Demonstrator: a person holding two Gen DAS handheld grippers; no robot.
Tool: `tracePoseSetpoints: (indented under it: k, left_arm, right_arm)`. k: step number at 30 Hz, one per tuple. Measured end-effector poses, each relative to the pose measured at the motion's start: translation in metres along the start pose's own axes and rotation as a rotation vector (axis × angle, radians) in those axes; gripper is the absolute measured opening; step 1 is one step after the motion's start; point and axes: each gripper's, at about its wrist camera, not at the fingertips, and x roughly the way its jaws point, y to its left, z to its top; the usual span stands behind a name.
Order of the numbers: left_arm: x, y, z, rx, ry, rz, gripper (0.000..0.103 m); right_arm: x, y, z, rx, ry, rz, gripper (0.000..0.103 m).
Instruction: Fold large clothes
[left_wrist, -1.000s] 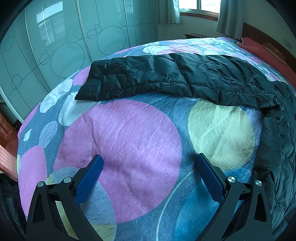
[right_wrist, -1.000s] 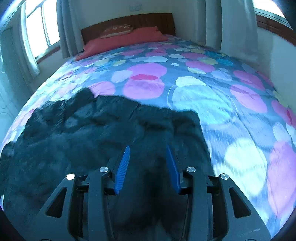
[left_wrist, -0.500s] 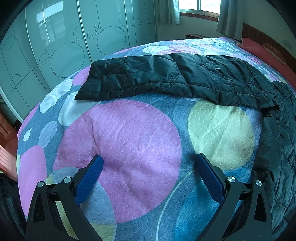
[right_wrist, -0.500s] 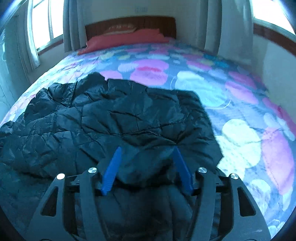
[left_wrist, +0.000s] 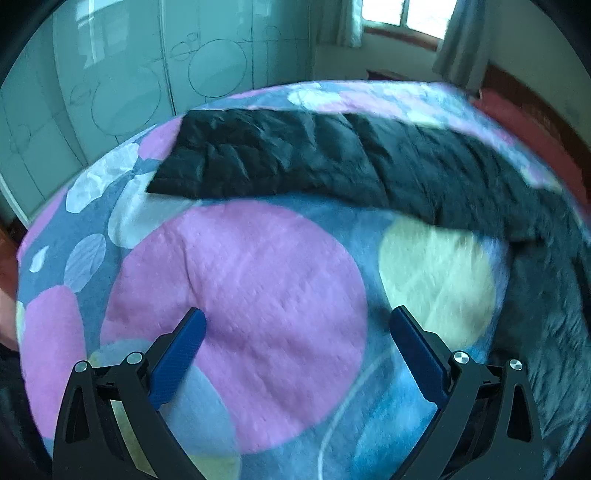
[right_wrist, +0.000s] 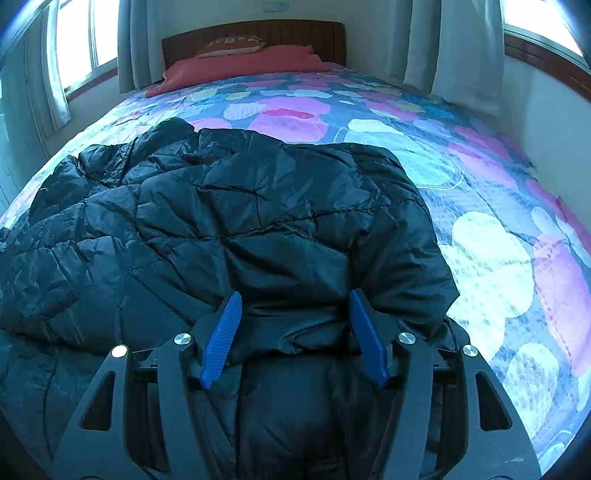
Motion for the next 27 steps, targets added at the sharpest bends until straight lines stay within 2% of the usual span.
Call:
tracePoseSetpoints:
  k: [11, 15, 17, 19, 20, 22, 24, 27]
  left_arm:
    - [0.045, 0.056, 0.073, -0.250, -0.064, -0.213, 0.099]
    - [0.050, 0.081, 0.086, -0.388, -0.114, -0.330, 0.098]
    - [0.047, 0.087, 0.086, -0.430, -0.123, -0.354, 0.095]
    - [0.045, 0.089, 0.085, -0.445, -0.119, -0.286, 0.057]
    - [0.045, 0.093, 0.085, -0.458, -0.115, -0.258, 0.051]
    - [0.045, 0.102, 0.086, -0.495, -0.126, -0.258, 0.026]
    - [0.045, 0.108, 0.089, -0.509, -0.127, -0.262, 0.016]
    - [0.032, 0.095, 0.098, -0.431, -0.154, -0.227, 0.009]
  right_arm:
    - [-0.002, 0.002, -0.001, -0.007, -0.005, -0.009, 0.061]
    - [-0.002, 0.002, -0.001, -0.008, -0.005, -0.008, 0.060]
    - [-0.002, 0.002, -0.001, -0.008, -0.005, -0.007, 0.061]
    - [-0.002, 0.002, -0.001, -0.008, -0.005, -0.008, 0.061]
    - [-0.002, 0.002, -0.001, -0.008, -0.005, -0.008, 0.061]
    - [-0.002, 0.002, -0.001, -0.009, -0.005, -0.008, 0.060]
    - [-0.002, 0.002, -0.001, -0.010, -0.006, -0.010, 0.061]
    - [-0.002, 0.001, 0.000, -0.011, -0.006, -0.010, 0.061]
